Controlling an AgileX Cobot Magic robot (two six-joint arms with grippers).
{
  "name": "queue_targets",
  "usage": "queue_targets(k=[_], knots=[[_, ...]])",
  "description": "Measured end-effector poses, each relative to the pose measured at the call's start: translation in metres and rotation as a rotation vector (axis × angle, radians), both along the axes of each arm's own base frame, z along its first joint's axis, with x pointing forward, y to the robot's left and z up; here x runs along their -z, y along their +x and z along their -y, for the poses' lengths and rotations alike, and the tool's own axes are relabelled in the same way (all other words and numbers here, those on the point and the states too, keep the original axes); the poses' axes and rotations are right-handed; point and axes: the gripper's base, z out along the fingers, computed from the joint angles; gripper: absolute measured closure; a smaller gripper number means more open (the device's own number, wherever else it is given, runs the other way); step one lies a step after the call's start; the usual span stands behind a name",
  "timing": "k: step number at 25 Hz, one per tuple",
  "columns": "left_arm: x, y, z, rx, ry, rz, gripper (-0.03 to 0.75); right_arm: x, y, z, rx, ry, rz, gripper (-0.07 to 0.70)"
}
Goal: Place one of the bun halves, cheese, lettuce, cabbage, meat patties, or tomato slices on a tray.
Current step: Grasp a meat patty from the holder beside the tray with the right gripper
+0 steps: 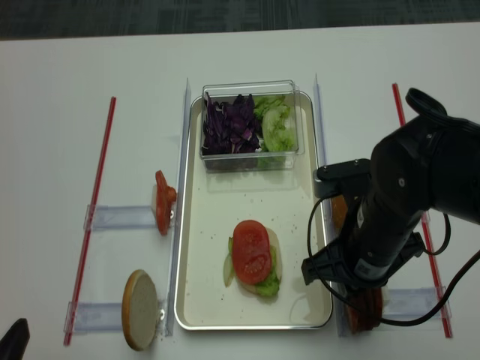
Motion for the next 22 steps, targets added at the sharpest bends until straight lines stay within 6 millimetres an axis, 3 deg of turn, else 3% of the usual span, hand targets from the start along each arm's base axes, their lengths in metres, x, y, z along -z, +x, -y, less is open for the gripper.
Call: queue_targets(k=[22], knots=[[0.0,0.0,0.0,0.0,0.0,0.0,0.335,-0.037,-0.01,0.006,-0.013,0.057,0.066,0.537]])
